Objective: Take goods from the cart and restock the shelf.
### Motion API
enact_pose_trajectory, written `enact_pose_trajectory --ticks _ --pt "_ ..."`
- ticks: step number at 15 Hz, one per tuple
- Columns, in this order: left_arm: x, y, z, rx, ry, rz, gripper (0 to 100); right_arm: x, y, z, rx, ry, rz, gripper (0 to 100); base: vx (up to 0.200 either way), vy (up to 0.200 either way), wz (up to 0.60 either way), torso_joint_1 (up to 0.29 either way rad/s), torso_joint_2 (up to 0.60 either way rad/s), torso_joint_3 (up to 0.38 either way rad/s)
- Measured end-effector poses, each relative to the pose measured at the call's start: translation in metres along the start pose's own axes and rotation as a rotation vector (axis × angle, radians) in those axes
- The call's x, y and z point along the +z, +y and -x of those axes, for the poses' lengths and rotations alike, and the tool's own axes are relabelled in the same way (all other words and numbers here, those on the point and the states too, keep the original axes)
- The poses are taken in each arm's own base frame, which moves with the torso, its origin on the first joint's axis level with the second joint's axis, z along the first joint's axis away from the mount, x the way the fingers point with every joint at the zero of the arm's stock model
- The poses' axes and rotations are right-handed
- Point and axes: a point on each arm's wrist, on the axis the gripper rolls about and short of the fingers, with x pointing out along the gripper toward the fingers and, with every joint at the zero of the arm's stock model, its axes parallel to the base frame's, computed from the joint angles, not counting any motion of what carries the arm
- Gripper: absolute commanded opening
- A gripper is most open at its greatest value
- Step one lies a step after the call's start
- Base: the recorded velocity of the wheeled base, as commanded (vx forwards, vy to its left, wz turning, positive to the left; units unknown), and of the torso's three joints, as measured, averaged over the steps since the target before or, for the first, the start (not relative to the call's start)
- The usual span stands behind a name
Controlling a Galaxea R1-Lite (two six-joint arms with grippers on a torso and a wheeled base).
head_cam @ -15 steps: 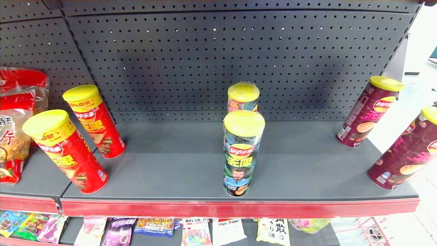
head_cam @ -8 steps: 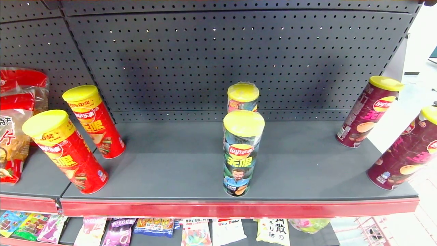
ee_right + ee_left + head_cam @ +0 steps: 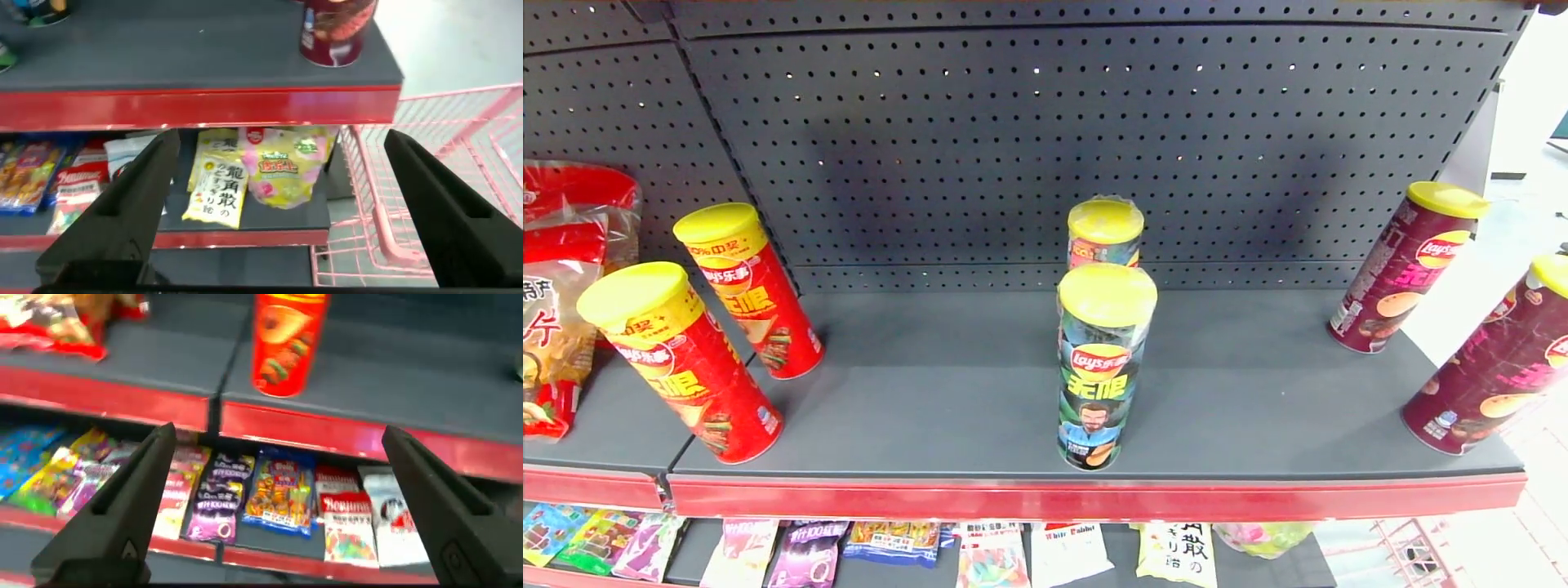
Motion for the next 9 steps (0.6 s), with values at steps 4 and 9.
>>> enact_pose_trajectory --ticks 4,9 --pt "-0.0026 -0.0032 -0.0028 -0.146 -0.030 -0.066 100 -0.0016 0.0000 0.0044 0.034 -0.060 0.013 100 0.000 0.000 0.00 0.000 0.00 0.000" --pt "-0.0078 -0.0026 -0.0034 -0.142 0.005 -0.126 100 -0.0024 -0.0004 0.0057 0.028 -0.078 0.010 100 0.000 0.000 0.00 0.000 0.00 0.000"
